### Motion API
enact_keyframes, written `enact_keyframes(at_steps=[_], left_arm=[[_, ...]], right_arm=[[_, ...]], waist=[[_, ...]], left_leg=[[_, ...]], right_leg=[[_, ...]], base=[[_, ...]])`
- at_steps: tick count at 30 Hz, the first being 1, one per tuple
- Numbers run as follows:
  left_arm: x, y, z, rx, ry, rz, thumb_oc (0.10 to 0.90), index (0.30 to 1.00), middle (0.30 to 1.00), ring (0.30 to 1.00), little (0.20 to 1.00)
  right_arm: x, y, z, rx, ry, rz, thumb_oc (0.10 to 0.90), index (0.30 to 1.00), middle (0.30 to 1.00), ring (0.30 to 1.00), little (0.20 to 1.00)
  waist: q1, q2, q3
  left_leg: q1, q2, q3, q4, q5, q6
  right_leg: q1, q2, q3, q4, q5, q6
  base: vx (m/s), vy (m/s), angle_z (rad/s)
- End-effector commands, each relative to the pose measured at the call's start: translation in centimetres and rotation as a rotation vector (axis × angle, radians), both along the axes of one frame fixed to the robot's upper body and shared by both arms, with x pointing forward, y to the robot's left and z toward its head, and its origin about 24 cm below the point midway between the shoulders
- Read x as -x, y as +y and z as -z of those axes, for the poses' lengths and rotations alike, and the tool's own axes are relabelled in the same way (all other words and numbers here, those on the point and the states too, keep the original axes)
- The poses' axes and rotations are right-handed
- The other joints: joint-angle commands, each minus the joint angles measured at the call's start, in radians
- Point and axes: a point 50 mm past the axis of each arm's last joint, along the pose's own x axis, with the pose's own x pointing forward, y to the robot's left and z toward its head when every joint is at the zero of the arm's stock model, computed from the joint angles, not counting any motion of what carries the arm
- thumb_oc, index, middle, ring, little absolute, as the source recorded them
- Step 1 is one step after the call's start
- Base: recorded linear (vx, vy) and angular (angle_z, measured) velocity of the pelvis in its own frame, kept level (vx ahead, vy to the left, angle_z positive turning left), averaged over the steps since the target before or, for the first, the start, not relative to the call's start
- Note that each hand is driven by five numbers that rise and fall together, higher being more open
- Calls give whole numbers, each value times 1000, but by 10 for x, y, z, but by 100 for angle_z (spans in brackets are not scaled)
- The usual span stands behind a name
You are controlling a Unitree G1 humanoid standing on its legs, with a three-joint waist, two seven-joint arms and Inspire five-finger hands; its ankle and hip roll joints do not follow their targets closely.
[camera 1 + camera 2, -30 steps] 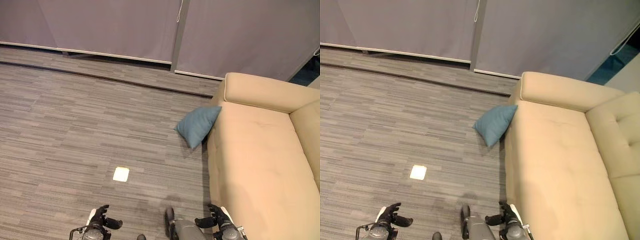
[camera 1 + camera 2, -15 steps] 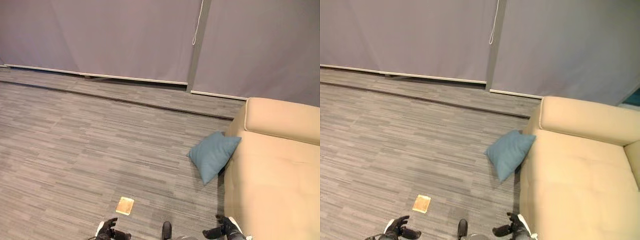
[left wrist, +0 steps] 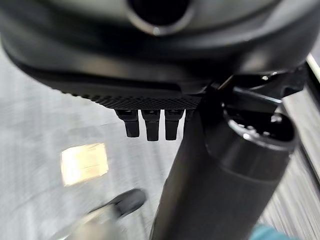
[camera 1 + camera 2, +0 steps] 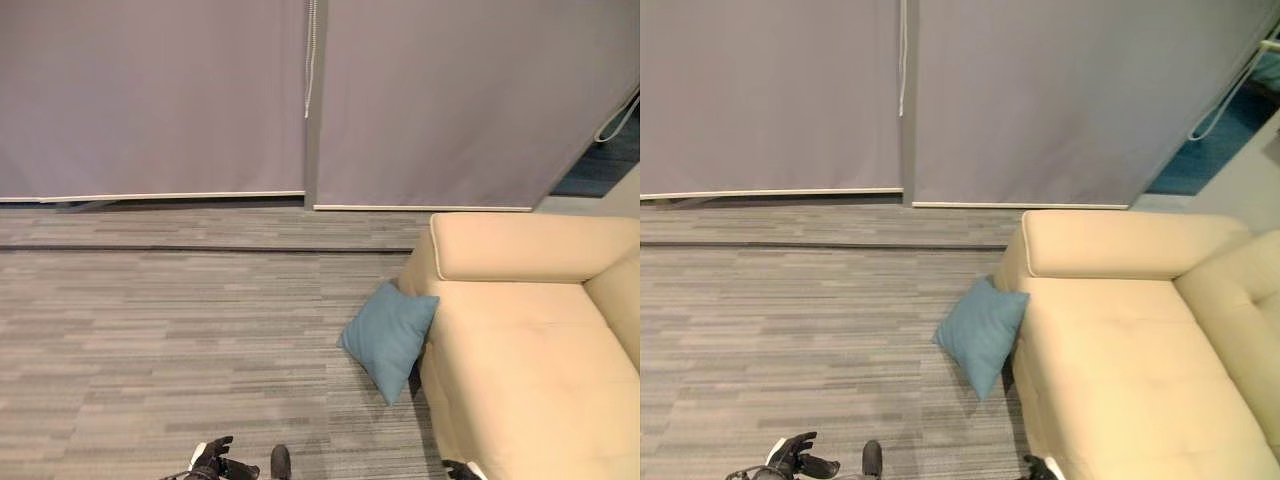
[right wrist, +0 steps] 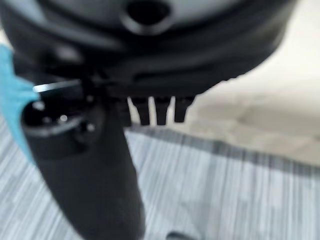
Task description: Pick up all the scattered cushions and arrange them neatly on the sofa.
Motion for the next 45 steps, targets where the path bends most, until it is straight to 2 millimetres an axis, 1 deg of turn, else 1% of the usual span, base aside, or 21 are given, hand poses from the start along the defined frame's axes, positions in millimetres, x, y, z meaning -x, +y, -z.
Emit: enact_keyframes(at_steps=[1, 2, 4, 7, 9, 10, 13, 14, 16, 17, 18, 21, 23, 26, 28, 31, 33, 37, 39, 42, 45], left_arm=[[-13, 20, -14, -60, -95, -23, 800, 900, 900, 900, 900], [-13, 20, -14, -54, -101, -38, 800, 900, 900, 900, 900], [-10, 18, -12, -42, -92, -41, 800, 900, 900, 900, 900], [-8, 19, -10, -48, -77, -39, 800, 900, 900, 900, 900], [-7, 19, -9, -50, -62, -38, 800, 900, 900, 900, 900], [-9, 17, -10, -46, -69, -22, 800, 900, 900, 900, 900], [-9, 13, -8, -43, -64, 4, 800, 900, 900, 900, 900], [-7, 8, -6, -34, -55, 26, 800, 900, 900, 900, 900], [-6, 7, -6, -36, -51, 32, 800, 900, 900, 900, 900], [-8, 6, -7, -31, -57, 37, 800, 900, 900, 900, 900], [-13, 3, -8, -26, -71, 50, 800, 900, 900, 900, 900], [-14, 1, -8, -20, -70, 56, 800, 900, 900, 900, 900], [-11, -2, -5, -15, -51, 66, 800, 900, 900, 900, 900], [-10, -1, -5, -16, -45, 65, 800, 900, 900, 900, 900], [-16, -5, -6, -7, -65, 65, 800, 900, 900, 900, 900], [-12, -7, -3, -4, -41, 79, 800, 900, 900, 900, 900], [-12, -4, -4, -24, -35, 122, 800, 900, 900, 900, 900], [-20, 4, -9, -45, -64, 107, 800, 900, 900, 900, 900], [-23, 12, -14, -57, -90, 67, 800, 900, 900, 900, 900], [-21, 14, -14, -45, -96, 28, 800, 900, 900, 900, 900], [-16, 14, -12, -41, -81, 22, 800, 900, 900, 900, 900]], right_arm=[[-48, 0, -16, 16, -168, -17, 800, 900, 900, 900, 900], [-50, 1, -17, 15, -173, -22, 800, 900, 900, 900, 900], [-52, 0, -17, 18, -176, -25, 800, 900, 900, 900, 900], [-55, -1, -19, 24, -184, -31, 800, 900, 900, 900, 900], [-54, -3, -18, 31, -172, -39, 800, 900, 900, 900, 900], [-53, -6, -19, 37, -173, -32, 800, 900, 900, 900, 900], [-47, -7, -18, 38, -166, -24, 800, 900, 900, 900, 900], [-38, -13, -16, 44, -146, 7, 800, 900, 900, 900, 900], [-35, -14, -15, 43, -138, 10, 800, 900, 900, 900, 900], [-33, -17, -15, 50, -134, 26, 800, 900, 900, 900, 900], [-30, -21, -14, 52, -121, 47, 800, 900, 900, 900, 900], [-29, -22, -14, 53, -117, 53, 800, 900, 900, 900, 900], [-29, -24, -14, 64, -109, 55, 800, 900, 900, 900, 900], [-30, -24, -14, 68, -107, 45, 800, 900, 900, 900, 900], [-34, -25, -16, 80, -121, 31, 800, 900, 900, 900, 900], [-32, -25, -15, 80, -108, 31, 800, 900, 900, 900, 900], [-32, -22, -15, 66, -113, 40, 800, 900, 900, 900, 900], [-44, -15, -17, 48, -142, 21, 800, 900, 900, 900, 900], [-58, -8, -21, 32, -189, -4, 800, 900, 900, 900, 900], [-67, -3, -25, 30, -223, -32, 800, 900, 900, 900, 900], [-69, -4, -26, 38, -226, -45, 800, 900, 900, 900, 900]], waist=[[47, -24, 35], [48, -22, 36], [31, -24, 27], [19, -30, 25], [3, -41, 31], [-6, -40, 36], [-20, -48, 17], [-39, -43, 1], [-45, -44, -7], [-45, -52, -5], [-41, -71, -5], [-36, -72, -2], [-22, -83, -1], [1, -75, 7], [22, -62, 17], [16, -41, 6], [-11, -32, -14], [-12, -27, 2], [14, -15, 17], [48, 1, 13], [47, -1, 5]], left_leg=[[7, 50, 15, 70, -134, -80], [25, 49, 21, 70, -144, -77], [85, 33, 36, 46, -181, -80], [110, 19, 50, 42, -201, -83], [150, 3, 72, 43, -229, -92], [163, 1, 70, 61, -247, -92], [186, -13, 69, 74, -274, -93], [189, 1, 78, 166, -269, -140], [177, 7, 78, 207, -246, -155], [132, 24, 78, 368, -187, -195], [65, 34, 74, 474, -166, -189], [39, 41, 77, 477, -185, -177], [-2, 62, 55, 370, -255, -147], [-53, 70, -52, 212, -166, -163], [-99, 58, -223, 118, -84, -185], [-47, 74, -219, 42, -83, -180], [-13, 60, -150, 41, -96, -143], [4, 55, -82, 38, -109, -117], [29, 71, 3, 21, -121, -109], [56, 78, 73, 1, -127, -107], [78, 68, 103, -12, -128, -107]], right_leg=[[35, -109, 22, -201, 254, 51], [17, -123, -10, -207, 252, 44], [-25, -95, -75, -334, 195, 31], [-60, -82, -133, -432, 211, 41], [-91, -91, -243, -558, 247, 58], [-70, -81, -238, -578, 239, 59], [-39, -58, -190, -600, 236, 37], [13, -40, -181, -622, 229, 12], [25, -34, -172, -631, 227, 6], [69, -21, -150, -653, 222, -14], [102, -18, -109, -661, 197, -38], [111, -17, -88, -661, 188, -36], [146, -27, -30, -672, 165, -14], [173, -8, 45, -677, 152, -7], [191, 12, 129, -670, 141, -7], [195, 15, 152, -661, 127, -1], [161, -16, 218, -608, 134, 23], [100, -15, 256, -544, 158, 49], [31, -59, 113, -499, 177, 62], [38, -110, -131, -499, 153, 31], [33, -72, -167, -514, 150, 27]], base=[[150, 82, -16], [269, 86, -17], [388, 92, -17], [234, 27, -49], [324, -3, -36], [369, -7, -30], [267, -35, -1], [304, -89, 44], [244, -86, 27], [267, -90, -19], [267, -88, -29], [135, 31, -70], [250, 107, -67], [235, 130, -80], [267, 160, -182], [181, 212, -111], [290, 404, -114], [34, 180, -79], [-42, 202, -141], [2, 123, -196], [83, 43, -53]])
